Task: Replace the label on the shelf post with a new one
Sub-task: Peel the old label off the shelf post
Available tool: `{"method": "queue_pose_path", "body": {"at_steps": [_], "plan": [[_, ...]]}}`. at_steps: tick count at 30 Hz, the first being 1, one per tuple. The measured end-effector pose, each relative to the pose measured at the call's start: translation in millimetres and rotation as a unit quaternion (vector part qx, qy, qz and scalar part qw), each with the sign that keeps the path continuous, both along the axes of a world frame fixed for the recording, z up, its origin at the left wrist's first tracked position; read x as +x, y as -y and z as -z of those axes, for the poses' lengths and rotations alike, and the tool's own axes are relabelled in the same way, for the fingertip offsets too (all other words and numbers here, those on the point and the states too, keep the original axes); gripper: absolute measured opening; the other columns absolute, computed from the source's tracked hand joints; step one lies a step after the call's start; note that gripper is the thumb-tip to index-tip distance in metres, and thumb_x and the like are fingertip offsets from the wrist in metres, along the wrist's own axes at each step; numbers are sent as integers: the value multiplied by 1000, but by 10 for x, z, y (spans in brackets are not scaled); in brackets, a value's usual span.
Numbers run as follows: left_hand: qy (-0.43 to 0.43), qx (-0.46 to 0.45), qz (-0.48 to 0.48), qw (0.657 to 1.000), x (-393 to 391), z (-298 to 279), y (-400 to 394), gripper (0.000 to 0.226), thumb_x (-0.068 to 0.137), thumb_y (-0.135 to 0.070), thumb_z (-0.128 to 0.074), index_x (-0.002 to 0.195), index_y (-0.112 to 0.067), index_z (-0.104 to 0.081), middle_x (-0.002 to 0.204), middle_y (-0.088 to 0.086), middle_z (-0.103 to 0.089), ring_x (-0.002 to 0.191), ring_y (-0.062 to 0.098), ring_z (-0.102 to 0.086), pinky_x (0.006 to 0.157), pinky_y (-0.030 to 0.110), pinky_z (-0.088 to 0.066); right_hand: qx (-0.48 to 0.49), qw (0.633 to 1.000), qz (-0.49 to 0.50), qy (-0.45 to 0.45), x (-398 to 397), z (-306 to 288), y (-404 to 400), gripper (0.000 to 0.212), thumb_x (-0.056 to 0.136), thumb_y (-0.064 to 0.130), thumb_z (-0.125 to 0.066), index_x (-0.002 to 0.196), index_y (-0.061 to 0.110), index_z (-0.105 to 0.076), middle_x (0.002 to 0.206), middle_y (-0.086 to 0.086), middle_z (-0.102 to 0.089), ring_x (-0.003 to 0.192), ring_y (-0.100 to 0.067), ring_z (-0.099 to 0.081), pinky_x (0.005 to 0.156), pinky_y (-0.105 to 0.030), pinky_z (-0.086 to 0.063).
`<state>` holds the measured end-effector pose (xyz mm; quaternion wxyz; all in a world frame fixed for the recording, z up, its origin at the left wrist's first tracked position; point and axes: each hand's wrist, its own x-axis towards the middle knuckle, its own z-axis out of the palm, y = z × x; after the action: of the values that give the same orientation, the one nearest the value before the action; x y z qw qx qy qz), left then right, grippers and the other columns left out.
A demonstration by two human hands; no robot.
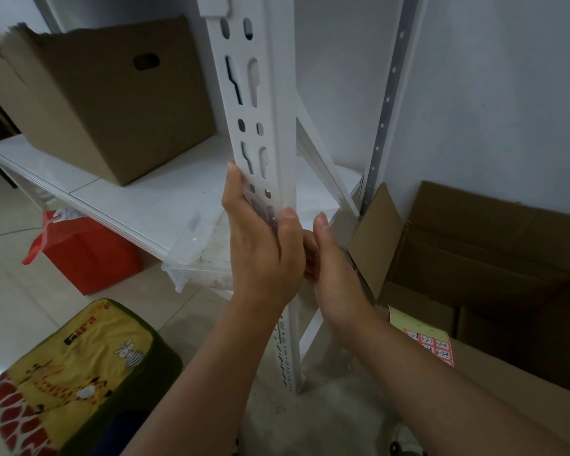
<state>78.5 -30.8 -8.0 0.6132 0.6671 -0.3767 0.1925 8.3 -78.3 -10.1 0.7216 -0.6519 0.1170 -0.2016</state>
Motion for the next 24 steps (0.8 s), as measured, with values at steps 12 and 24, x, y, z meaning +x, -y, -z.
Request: {"method": "queue_pose_path", "body": {"at_steps": [12, 24], "plan": [[6, 31, -60, 998, -33, 82, 45, 72, 90, -4, -44, 148, 7, -2, 141, -9, -9, 126, -30, -6, 102, -2, -16, 19, 1000, -11, 6, 12, 16, -1, 61, 82, 64, -22, 104, 33, -69, 106, 9, -73, 106, 2, -63, 90, -19, -46], [25, 57, -50, 997, -25, 60, -5, 79, 86, -9, -46, 147, 10, 0, 139, -9, -8, 125, -29, -6, 102, -3, -15, 18, 1000, -11, -2, -12, -22, -17, 57, 81, 62, -23, 95, 33, -69, 94, 16, -74, 99, 5, -65, 78, -9, -48]]}}
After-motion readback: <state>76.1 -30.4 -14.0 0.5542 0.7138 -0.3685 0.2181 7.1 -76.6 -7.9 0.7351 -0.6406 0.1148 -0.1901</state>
